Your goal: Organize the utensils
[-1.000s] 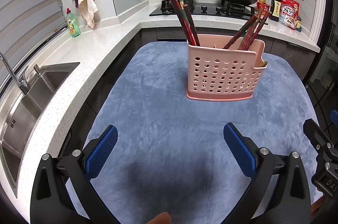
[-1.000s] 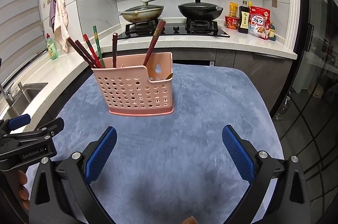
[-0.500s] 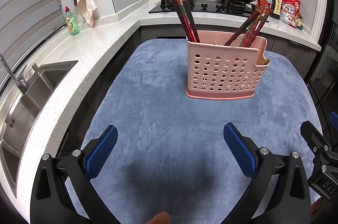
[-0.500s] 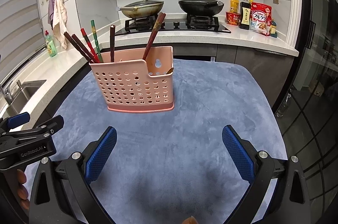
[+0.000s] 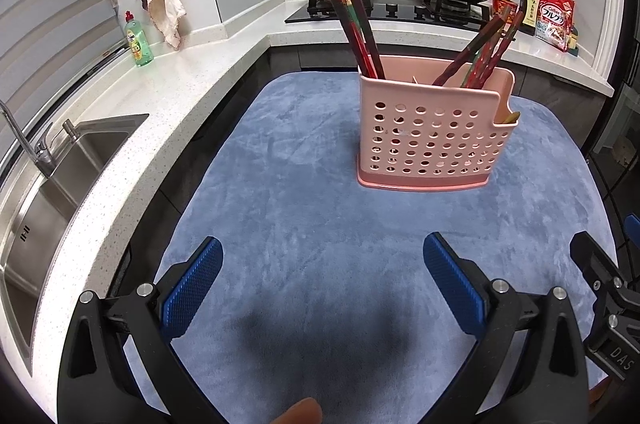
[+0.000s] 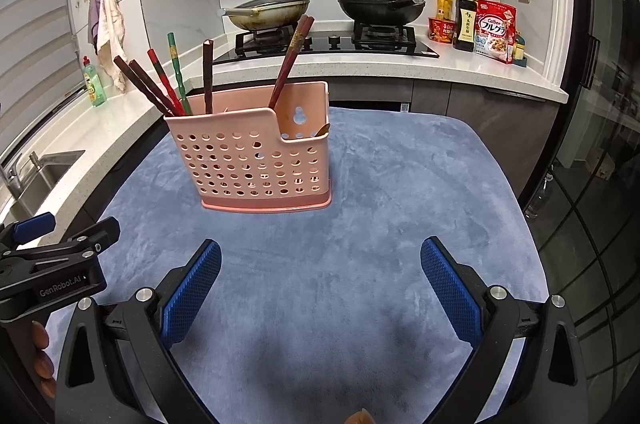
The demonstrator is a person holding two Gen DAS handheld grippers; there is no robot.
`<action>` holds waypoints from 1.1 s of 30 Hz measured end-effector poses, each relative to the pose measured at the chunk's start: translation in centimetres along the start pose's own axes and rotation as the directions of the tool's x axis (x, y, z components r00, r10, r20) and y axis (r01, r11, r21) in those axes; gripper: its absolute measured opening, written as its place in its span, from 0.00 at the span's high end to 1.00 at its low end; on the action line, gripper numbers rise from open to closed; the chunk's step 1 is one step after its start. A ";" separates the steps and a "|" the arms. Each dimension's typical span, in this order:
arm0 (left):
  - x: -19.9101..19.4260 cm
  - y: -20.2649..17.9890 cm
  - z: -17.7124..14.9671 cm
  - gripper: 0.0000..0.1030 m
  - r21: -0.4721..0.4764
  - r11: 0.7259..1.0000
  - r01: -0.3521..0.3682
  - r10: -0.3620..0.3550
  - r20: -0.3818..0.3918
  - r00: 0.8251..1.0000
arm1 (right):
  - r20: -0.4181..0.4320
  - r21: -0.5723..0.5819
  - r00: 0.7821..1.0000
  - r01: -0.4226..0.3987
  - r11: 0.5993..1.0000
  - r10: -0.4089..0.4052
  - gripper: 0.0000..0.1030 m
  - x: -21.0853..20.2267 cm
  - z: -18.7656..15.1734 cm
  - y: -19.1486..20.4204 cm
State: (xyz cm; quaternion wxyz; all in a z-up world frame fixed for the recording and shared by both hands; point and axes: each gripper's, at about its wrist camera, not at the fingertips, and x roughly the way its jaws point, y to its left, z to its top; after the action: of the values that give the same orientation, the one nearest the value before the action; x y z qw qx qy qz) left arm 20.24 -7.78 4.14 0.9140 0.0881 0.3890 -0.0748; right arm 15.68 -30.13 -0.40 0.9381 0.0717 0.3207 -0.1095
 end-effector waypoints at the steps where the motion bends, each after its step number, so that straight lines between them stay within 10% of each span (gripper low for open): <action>1: 0.0 0.0 0.0 0.07 0.000 1.000 -0.002 0.002 0.000 1.000 | 0.000 0.001 1.000 0.000 1.000 0.000 0.07 0.0 0.0 0.0; 33: 0.1 -0.3 0.1 0.07 -0.012 1.000 -0.009 0.009 0.002 1.000 | -0.003 0.002 1.000 0.008 1.000 -0.008 0.07 0.5 0.0 0.0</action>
State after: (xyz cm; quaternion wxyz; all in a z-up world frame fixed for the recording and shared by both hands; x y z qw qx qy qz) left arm 20.29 -8.07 4.08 0.9152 0.0845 0.3881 -0.0684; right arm 16.09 -30.18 -0.69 0.9371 0.0716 0.3222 -0.1132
